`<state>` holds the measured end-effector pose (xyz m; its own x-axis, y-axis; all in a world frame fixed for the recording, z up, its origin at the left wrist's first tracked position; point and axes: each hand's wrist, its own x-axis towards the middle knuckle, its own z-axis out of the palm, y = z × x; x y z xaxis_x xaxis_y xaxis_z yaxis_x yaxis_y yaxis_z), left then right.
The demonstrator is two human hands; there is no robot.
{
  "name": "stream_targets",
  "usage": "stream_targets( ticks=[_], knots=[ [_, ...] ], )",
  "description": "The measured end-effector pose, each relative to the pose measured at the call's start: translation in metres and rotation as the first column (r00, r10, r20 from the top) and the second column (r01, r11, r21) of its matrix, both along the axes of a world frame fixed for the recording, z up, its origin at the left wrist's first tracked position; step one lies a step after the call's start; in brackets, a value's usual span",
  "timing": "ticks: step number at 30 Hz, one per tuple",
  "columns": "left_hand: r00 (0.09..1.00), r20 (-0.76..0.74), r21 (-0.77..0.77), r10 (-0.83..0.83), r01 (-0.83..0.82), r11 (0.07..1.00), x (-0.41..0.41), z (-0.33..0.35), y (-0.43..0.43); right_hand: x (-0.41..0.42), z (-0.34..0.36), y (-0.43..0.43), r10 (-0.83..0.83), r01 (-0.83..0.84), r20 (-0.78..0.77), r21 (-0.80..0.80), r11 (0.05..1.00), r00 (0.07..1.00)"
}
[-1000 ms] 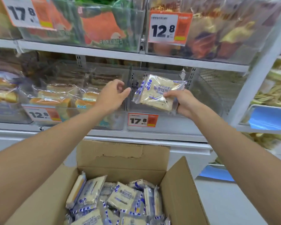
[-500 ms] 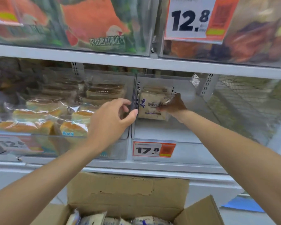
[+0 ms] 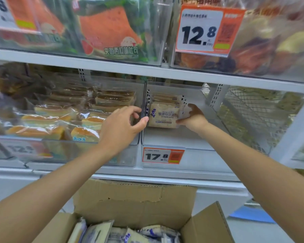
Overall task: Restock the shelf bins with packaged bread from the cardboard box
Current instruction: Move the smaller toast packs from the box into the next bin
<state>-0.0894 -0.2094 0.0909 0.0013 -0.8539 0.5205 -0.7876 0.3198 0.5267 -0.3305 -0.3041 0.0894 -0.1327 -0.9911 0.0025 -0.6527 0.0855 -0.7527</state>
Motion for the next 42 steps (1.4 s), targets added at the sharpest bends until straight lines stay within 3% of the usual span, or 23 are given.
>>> stream_targets(
  ticks=[3,7,9,12,15,18,22,27,32,35,38,42],
  knots=[
    [1.0,-0.018,-0.013,0.006,-0.006,1.0,-0.003,0.008,0.01,0.0,0.015,0.047,0.034,-0.057,-0.109,-0.209,0.976,0.993],
    [1.0,0.01,-0.101,-0.023,0.023,0.995,-0.009,0.015,0.041,0.014,0.018,0.11,0.136,-0.178,-0.139,-0.354,0.918,0.981],
    [0.996,-0.039,-0.025,-0.086,0.085,0.996,-0.011,0.006,0.06,0.024,0.009,0.139,0.185,-0.233,-0.163,-0.358,0.904,0.969],
    [0.983,-0.129,0.206,-0.129,0.154,0.966,-0.006,-0.033,0.094,0.039,-0.017,0.178,0.25,-0.301,-0.191,-0.318,0.899,0.949],
    [0.98,-0.15,0.439,-0.129,0.183,0.88,0.011,-0.086,0.131,0.049,-0.063,0.21,0.291,-0.307,-0.11,-0.191,0.932,0.95],
    [0.988,-0.119,0.614,-0.1,0.152,0.775,0.036,-0.135,0.164,0.052,-0.129,0.235,0.399,-0.389,-0.11,0.102,0.916,0.911],
    [0.99,-0.14,0.709,0.025,0.083,0.7,0.073,-0.185,0.191,0.049,-0.212,0.255,0.535,-0.473,-0.024,0.435,0.766,0.845],
    [0.977,-0.182,0.756,0.109,0.069,0.651,0.089,-0.206,0.197,0.048,-0.273,0.271,0.61,-0.515,0.09,0.642,0.569,0.787],
    [0.976,-0.195,0.765,0.093,0.092,0.638,0.079,-0.208,0.201,0.044,-0.282,0.277,0.718,-0.494,0.071,0.772,0.4,0.692],
    [0.97,-0.226,0.769,0.088,0.123,0.627,0.072,-0.205,0.203,0.04,-0.273,0.268,0.719,-0.543,0.065,0.703,0.459,0.692],
    [0.942,-0.292,0.753,0.167,0.119,0.647,0.066,-0.2,0.201,0.033,-0.242,0.249,0.522,-0.531,0.198,0.569,0.627,0.829],
    [0.823,-0.434,0.725,0.365,0.079,0.684,0.052,-0.19,0.202,0.031,-0.199,0.239,0.336,-0.46,0.322,0.495,0.737,0.885]
  ],
)
